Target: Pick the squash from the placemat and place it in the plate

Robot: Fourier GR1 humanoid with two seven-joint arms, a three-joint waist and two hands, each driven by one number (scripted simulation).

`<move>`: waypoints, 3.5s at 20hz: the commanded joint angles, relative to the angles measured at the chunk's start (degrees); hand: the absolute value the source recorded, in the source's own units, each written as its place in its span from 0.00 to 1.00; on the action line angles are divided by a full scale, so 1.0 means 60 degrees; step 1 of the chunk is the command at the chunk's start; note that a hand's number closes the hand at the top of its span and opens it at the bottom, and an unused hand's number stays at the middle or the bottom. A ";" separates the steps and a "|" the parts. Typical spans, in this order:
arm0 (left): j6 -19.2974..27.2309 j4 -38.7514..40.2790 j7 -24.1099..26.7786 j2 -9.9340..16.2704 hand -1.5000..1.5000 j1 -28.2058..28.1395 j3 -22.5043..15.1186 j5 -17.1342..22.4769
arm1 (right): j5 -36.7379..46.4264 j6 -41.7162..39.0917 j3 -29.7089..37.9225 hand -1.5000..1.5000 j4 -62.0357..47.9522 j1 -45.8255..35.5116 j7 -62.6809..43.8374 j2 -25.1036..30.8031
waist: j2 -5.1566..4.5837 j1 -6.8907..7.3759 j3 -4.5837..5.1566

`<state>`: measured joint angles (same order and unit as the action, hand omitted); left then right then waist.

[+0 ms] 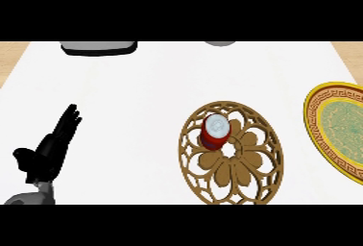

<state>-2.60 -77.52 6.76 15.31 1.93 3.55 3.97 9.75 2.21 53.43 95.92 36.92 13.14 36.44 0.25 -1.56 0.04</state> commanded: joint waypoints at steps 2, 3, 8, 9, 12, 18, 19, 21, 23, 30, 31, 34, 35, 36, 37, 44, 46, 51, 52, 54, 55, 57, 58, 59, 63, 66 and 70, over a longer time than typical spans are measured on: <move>0.0098 0.0084 0.0289 -0.0425 0.50 -0.0082 -0.0188 -0.0209 | -0.0239 -0.0751 0.0441 1.00 0.0546 -0.0707 -0.0811 0.0194 | -0.0041 0.0233 0.0000; 0.0008 0.0212 0.0023 -0.0114 0.50 0.0401 0.0036 -0.0199 | -0.0049 -0.0851 0.0286 1.00 0.1089 -0.0738 -0.1075 -0.0088 | -0.0044 0.0215 0.0000; 0.0027 0.0372 0.0032 -0.0370 0.50 0.0501 -0.0087 -0.0326 | 0.0837 -0.0931 -0.0793 1.00 0.0552 -0.2195 -0.1862 0.0523 | -0.0057 0.0308 -0.0005; -0.0178 -0.0138 0.0002 -0.0026 0.50 -0.0019 -0.0032 -0.0326 | 0.0968 -0.0948 -0.1098 1.00 0.0763 -0.2327 -0.2223 0.0471 | -0.0052 0.0368 -0.0006; -0.0182 -0.0237 -0.0027 -0.0301 0.50 -0.0012 -0.0118 -0.0270 | 0.0785 -0.1595 -0.1193 1.00 0.0323 -0.3334 -0.2949 0.1406 | -0.0052 0.0372 -0.0005; -0.0175 -0.0162 -0.0316 -0.0214 0.50 0.0390 0.0042 -0.0348 | 0.1721 -0.0918 -0.2813 1.00 -0.1847 -0.5361 -0.2153 0.1077 | -0.0057 0.0380 -0.0013; -0.0089 -0.0067 -0.0067 -0.0363 0.50 0.0239 -0.0016 -0.0464 | 0.2391 -0.0517 -0.3568 1.00 -0.0718 -0.5512 -0.3101 0.0477 | -0.0055 0.0362 -0.0008; 0.0116 -0.0984 -0.0806 -0.0561 0.50 0.0068 -0.0404 -0.0606 | 0.2906 -0.0282 -0.4290 1.00 -0.1389 -0.6260 -0.3280 0.0490 | -0.0057 0.0473 -0.0014; 0.0036 -0.0790 -0.0262 -0.0671 0.50 -0.0291 -0.0385 -0.0614 | 0.3110 0.0192 -0.4472 1.00 -0.2698 -0.7139 -0.3071 0.0279 | -0.0066 0.0496 -0.0016; -0.0078 0.0574 0.0430 -0.0521 0.50 0.0380 0.0072 -0.0691 | 0.2962 0.1447 -0.4412 0.00 -0.3900 -0.8387 -0.3516 -0.1123 | -0.0085 0.0354 -0.0008; -0.0260 -0.0292 -0.0198 -0.0426 0.50 0.0124 0.0061 -0.0479 | 0.3277 0.1306 -0.4565 0.00 -0.3776 -0.8618 -0.4251 -0.0858 | -0.0052 0.0352 -0.0007; -0.0387 0.1028 0.0909 -0.0570 0.50 0.0328 0.0071 -0.0707 | 0.3293 0.1468 -0.4432 0.00 -0.5660 -0.9259 -0.3631 -0.0625 | -0.0085 0.0339 -0.0007; -0.0399 0.0432 0.0425 -0.0492 0.50 0.0249 0.0159 -0.0547 | 0.3387 0.1693 -0.4614 0.00 -0.6012 -0.9518 -0.3623 -0.0867 | -0.0071 0.0366 -0.0010; 0.0113 -0.0323 -0.0297 -0.0780 0.50 0.0195 -0.0055 -0.0763 | 0.3086 0.1454 -0.4373 0.00 -0.5678 -0.9330 -0.3812 -0.0735 | -0.0049 0.0323 -0.0011; 0.0037 -0.0500 0.0030 -0.0867 0.50 -0.0263 -0.0270 -0.0916 | 0.2908 0.1219 -0.4389 0.00 -0.4929 -0.9005 -0.4333 -0.0931 | -0.0035 0.0295 -0.0007; -0.0120 0.0154 -0.0042 -0.0499 0.50 0.0351 0.0227 -0.0718 | 0.0562 0.1805 -0.2172 0.00 -0.5575 -0.9370 -0.2358 -0.0817 | -0.0037 0.0193 -0.0018; -0.0196 0.0016 0.0165 -0.0610 0.50 -0.0149 0.0196 -0.0654 | -0.0150 0.1557 -0.1603 0.00 -0.5462 -0.8790 -0.1750 -0.0924 | -0.0017 0.0167 -0.0016; -0.0552 -0.0521 -0.0091 -0.0268 0.50 -0.0448 0.0395 -0.0391 | -0.2065 -0.0148 -0.0102 0.00 -0.5534 -0.7599 -0.1094 -0.0584 | 0.0009 0.0131 -0.0018; -0.0130 0.0317 0.0554 -0.0620 0.50 -0.0007 0.0304 -0.0769 | -0.2387 -0.0609 0.0017 0.00 -0.5801 -0.7465 -0.0582 -0.0599 | -0.0026 0.0087 -0.0013; -0.0346 -0.0228 -0.0048 -0.0499 0.50 0.0048 0.0280 -0.0596 | -0.2532 -0.0773 0.0463 0.00 -0.7371 -0.7717 0.0052 0.0333 | -0.0047 0.0243 -0.0023; -0.0016 0.0556 0.0141 -0.0669 0.50 0.0698 0.0293 -0.0836 | -0.2752 -0.1384 0.0553 0.00 -0.6751 -0.6934 0.0077 0.0121 | -0.0044 0.0101 -0.0014; -0.0401 0.0088 0.0077 -0.0406 0.50 0.0218 0.0483 -0.0504 | -0.3105 -0.2182 0.1003 0.00 -0.6830 -0.5989 0.0919 0.0095 | -0.0024 0.0106 -0.0017; -0.0396 -0.0237 0.0256 -0.0534 0.50 -0.0289 0.0368 -0.0540 | -0.3064 -0.2513 0.0949 0.00 -0.7258 -0.5775 0.1419 0.0078 | -0.0025 0.0180 -0.0020; -0.0309 -0.0042 -0.0121 -0.0459 0.50 0.0297 0.0468 -0.0547 | -0.3252 -0.2854 0.1134 0.00 -0.7502 -0.5691 0.1373 0.0534 | -0.0033 0.0161 -0.0017; -0.0467 0.0099 0.0405 -0.0481 0.50 -0.0054 0.0523 -0.0547 | -0.2777 -0.3551 0.0813 0.00 -0.9539 -0.5503 0.3157 0.1150 | -0.0047 0.0252 -0.0023; -0.0354 0.0222 0.0288 -0.0657 0.50 0.0170 0.0307 -0.0760 | -0.2583 -0.3986 0.0843 0.00 -1.0576 -0.5039 0.4252 0.1664 | -0.0047 0.0225 -0.0027; -0.0036 -0.0080 0.0013 -0.0888 0.50 0.0070 0.0168 -0.1002 | -0.2236 -0.3852 0.0434 0.00 -1.2330 -0.5573 0.5440 0.2176 | -0.0049 0.0278 -0.0036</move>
<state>-4.41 -77.91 7.37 11.31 2.17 5.33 -0.66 -5.10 -19.74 57.16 30.74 4.22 38.80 46.27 -0.01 -0.07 -0.13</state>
